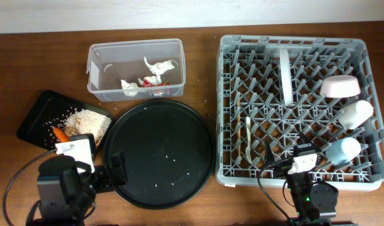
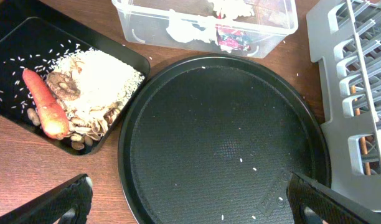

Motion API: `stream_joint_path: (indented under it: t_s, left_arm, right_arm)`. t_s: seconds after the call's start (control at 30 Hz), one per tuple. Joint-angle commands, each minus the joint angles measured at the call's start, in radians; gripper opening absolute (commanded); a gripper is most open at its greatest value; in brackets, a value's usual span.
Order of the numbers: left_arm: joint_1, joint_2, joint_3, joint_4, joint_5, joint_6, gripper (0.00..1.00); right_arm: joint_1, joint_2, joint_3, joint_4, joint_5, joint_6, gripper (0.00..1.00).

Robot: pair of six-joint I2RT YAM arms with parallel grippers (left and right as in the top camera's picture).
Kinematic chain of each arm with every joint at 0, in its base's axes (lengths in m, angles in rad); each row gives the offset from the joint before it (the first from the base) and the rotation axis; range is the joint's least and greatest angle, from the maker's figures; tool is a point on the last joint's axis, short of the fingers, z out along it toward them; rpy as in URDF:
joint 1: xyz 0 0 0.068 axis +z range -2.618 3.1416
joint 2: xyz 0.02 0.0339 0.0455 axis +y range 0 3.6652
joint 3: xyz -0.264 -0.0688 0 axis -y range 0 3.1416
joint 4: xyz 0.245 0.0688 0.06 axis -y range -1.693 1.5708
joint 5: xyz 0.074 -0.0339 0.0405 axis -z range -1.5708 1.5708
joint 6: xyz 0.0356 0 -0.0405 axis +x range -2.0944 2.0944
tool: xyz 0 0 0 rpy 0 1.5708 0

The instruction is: Sort waste into correct bins and load items into the dishwasher rack

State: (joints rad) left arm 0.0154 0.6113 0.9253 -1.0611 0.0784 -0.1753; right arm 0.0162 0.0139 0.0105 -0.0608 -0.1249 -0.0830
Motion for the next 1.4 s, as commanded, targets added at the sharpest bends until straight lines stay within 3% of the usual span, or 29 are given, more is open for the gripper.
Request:
stream_joint_path:
  t_s: [0.0,1.0,1.17,1.37]
  left_arm:
    - [0.000,-0.004,-0.003,0.002,0.004,0.012,0.99]
    - [0.001,-0.046,-0.014,-0.003,0.004,0.013,1.00]
    - [0.000,-0.196,-0.164,0.011,-0.049,0.013,0.99]
    - [0.000,-0.448,-0.464,0.279,-0.048,0.013,0.99]
  right_arm:
    - [0.010,-0.010,-0.005,-0.004,-0.021,-0.011,0.98]
    - [0.010,-0.010,-0.005,-0.004,-0.021,-0.011,0.98]
    - [0.010,-0.010,-0.005,-0.004,-0.022,-0.011,0.98]
    - [0.010,-0.010,-0.005,-0.004,-0.022,-0.011,0.98]
